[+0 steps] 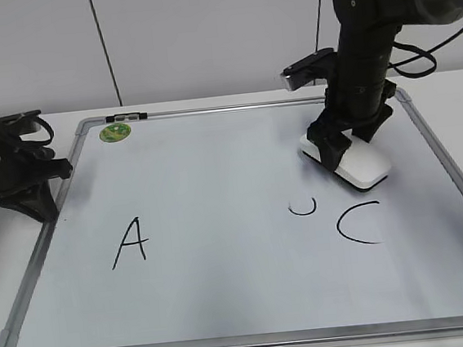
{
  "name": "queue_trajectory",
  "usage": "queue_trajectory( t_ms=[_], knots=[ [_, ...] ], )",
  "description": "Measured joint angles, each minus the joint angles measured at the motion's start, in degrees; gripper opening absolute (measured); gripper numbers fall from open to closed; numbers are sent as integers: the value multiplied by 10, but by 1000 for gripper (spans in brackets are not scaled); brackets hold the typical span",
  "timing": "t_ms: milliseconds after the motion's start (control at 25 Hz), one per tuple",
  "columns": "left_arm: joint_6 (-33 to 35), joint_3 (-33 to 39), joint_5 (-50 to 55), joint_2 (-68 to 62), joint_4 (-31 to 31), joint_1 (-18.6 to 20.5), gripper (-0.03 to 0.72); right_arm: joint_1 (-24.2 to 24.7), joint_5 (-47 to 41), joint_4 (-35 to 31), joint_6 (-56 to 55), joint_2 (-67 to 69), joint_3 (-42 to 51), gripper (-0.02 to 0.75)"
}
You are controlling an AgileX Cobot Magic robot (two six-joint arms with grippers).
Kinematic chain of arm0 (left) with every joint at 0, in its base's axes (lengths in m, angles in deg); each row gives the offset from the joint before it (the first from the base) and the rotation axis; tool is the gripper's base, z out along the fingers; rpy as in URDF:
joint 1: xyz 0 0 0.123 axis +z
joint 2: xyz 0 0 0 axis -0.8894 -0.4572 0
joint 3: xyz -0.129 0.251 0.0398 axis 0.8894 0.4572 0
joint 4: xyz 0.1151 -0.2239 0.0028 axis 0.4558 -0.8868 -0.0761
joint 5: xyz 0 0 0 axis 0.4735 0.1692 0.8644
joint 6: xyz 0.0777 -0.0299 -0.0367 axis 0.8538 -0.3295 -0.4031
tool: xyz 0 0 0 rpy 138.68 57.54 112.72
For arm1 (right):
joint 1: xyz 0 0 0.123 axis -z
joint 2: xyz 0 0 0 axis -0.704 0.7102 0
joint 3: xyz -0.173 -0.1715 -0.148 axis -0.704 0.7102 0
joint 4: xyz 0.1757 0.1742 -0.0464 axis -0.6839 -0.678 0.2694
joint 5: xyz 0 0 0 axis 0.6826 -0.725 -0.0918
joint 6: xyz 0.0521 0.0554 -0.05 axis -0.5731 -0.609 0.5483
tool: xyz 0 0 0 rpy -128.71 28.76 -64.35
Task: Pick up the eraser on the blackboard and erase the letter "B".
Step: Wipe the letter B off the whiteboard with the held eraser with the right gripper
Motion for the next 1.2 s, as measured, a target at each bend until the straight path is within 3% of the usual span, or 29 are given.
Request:
queue_trajectory(
  t_ms=[760,1200],
  knots=[
    [0,0,0,0,-1,0,37,-3,48,-33,18,15,11,536],
    [0,0,0,0,-2,0,37,-62,57,-4,25,30,6,535]
  ],
)
